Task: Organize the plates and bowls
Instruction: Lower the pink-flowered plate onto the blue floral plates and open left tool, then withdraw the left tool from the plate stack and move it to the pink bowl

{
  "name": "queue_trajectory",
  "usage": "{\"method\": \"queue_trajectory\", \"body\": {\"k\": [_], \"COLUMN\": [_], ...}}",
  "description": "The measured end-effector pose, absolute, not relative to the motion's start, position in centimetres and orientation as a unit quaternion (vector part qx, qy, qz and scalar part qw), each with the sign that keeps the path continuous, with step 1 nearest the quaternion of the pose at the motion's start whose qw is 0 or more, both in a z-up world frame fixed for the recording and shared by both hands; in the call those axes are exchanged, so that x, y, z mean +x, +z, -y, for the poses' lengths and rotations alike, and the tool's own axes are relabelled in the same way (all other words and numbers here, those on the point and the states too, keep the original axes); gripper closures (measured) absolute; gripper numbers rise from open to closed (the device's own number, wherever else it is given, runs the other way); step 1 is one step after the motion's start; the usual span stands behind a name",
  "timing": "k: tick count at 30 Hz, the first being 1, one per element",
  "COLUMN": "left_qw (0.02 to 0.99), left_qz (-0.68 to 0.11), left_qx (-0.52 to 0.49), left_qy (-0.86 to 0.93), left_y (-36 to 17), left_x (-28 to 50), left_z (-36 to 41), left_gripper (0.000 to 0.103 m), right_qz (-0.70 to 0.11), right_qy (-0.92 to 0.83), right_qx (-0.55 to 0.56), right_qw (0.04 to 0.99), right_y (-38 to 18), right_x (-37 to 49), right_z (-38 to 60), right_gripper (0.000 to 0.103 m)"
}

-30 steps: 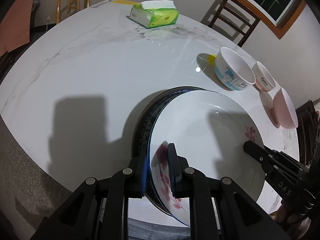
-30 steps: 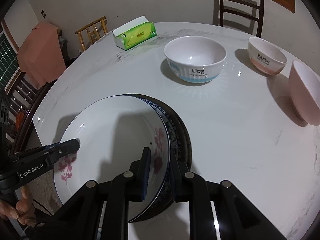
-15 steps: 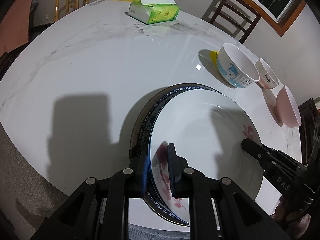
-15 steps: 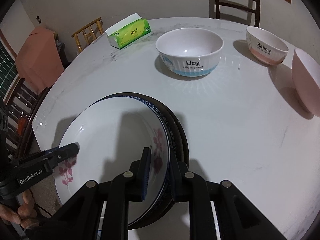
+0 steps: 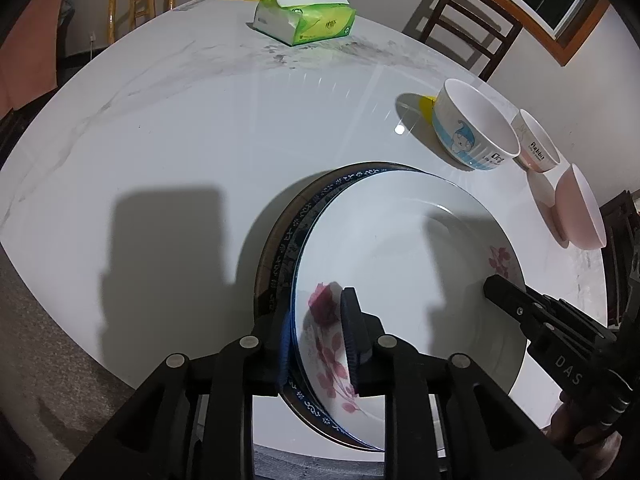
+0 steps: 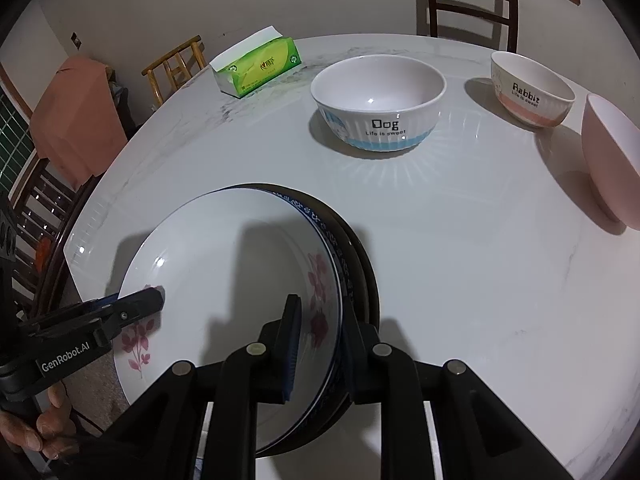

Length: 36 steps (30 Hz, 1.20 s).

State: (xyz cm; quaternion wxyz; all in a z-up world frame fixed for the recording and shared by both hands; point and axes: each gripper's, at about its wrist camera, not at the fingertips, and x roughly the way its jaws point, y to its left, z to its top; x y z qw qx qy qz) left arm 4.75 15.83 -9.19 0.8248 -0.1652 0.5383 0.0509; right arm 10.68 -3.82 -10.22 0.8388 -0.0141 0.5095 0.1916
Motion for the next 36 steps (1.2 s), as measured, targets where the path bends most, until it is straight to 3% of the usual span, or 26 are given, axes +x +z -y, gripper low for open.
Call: {"method": "queue_trajectory", "body": {"k": [16,36], "left_qw": [0.831,0.858], "left_qz": [-0.533,-0.499], "left_qx": [-0.140,-0.086], "left_qy": [0.072,0.086], "left_y": [-8.7,-6.7], "left_x": [5.0,4.7], "left_z": [-15.2,-12.7], "left_gripper": [0.070,0.059], "right_qz": [-0.489,-0.479], "right_qy": [0.180,0.187], "right_qx": [-0.070,-0.023], "right_qw": [0.851,0.857], "right_y": [-9.1,-7.9], "right_x": [9.8,8.8], "right_z": [2.7,4.5], "right_gripper": [0.079,0.078]}}
